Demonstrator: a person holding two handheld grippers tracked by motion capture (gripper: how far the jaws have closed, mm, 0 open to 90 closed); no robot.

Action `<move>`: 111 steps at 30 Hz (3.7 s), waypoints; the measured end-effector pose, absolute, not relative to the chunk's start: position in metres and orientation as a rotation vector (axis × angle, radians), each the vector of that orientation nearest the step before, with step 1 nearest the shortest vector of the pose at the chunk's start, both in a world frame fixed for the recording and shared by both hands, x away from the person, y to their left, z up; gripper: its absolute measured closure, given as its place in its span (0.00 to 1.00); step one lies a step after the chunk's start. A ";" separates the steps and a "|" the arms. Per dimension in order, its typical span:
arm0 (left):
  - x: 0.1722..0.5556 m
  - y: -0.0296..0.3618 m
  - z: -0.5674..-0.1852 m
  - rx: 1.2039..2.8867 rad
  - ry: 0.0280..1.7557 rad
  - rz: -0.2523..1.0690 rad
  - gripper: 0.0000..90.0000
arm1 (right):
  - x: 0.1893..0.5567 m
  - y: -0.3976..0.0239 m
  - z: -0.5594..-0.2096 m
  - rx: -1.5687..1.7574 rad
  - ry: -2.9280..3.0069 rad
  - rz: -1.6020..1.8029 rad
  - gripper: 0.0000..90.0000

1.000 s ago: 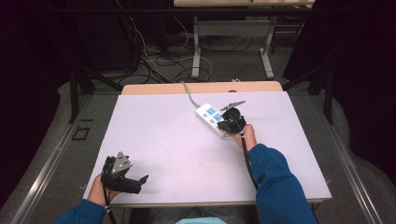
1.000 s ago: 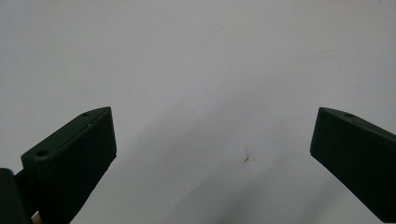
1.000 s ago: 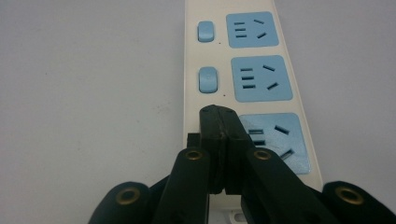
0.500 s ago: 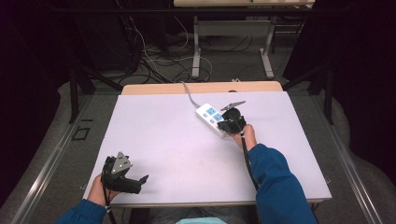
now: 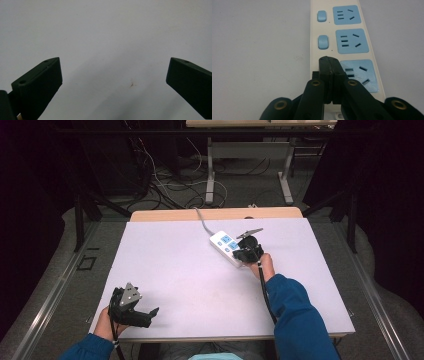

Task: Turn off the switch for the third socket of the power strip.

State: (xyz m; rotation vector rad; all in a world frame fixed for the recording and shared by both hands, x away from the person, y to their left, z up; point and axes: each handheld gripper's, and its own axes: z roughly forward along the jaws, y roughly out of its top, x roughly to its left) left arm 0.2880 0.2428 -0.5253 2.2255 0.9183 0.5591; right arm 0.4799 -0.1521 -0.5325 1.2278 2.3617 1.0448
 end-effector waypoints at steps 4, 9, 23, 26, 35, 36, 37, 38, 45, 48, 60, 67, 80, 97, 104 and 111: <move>0.288 0.242 -0.526 2.213 0.921 0.567 0.00 | 0.480 -0.152 -0.533 1.222 2.363 1.037 1.00; 0.288 0.243 -0.525 2.225 0.920 0.560 0.00 | 0.480 -0.153 -0.533 1.221 2.367 1.044 1.00; 0.288 0.242 -0.526 2.222 0.921 0.557 0.00 | 0.480 -0.153 -0.533 1.223 2.362 1.054 1.00; 0.288 0.243 -0.524 2.238 0.916 0.541 0.00 | 0.480 -0.153 -0.533 1.224 2.361 1.055 1.00; 0.288 0.243 -0.525 2.233 0.917 0.545 0.00 | 0.480 -0.153 -0.533 1.224 2.361 1.058 1.00; 0.288 0.243 -0.525 2.224 0.921 0.554 0.00 | 0.480 -0.153 -0.533 1.224 2.359 1.057 1.00; 0.288 0.243 -0.525 2.222 0.918 0.560 0.00 | 0.480 -0.153 -0.533 1.223 2.360 1.057 1.00; 0.288 0.243 -0.525 2.225 0.918 0.555 0.00 | 0.480 -0.153 -0.533 1.221 2.358 1.052 1.00; 0.288 0.242 -0.526 2.216 0.921 0.566 0.00 | 0.480 -0.154 -0.533 1.218 2.367 1.056 1.00; 0.288 0.243 -0.525 2.227 0.923 0.566 0.00 | 0.480 -0.154 -0.533 1.196 2.369 1.045 1.00; 0.288 0.243 -0.525 2.226 0.926 0.564 0.00 | 0.480 -0.154 -0.533 1.199 2.367 1.059 1.00; 0.288 0.243 -0.526 2.216 0.927 0.577 0.00 | 0.479 -0.152 -0.533 1.180 2.372 1.038 1.00; 0.288 0.244 -0.524 2.231 0.924 0.576 0.00 | 0.479 -0.151 -0.532 1.161 2.366 1.015 1.00; 0.288 0.243 -0.525 2.223 0.926 0.574 0.00 | 0.478 -0.149 -0.532 1.144 2.371 0.996 1.00; 0.288 0.243 -0.525 2.222 0.926 0.573 0.00 | 0.479 -0.149 -0.532 1.133 2.374 0.999 1.00; 0.288 0.243 -0.525 2.225 0.928 0.575 0.00 | 0.478 -0.148 -0.531 1.135 2.370 0.993 1.00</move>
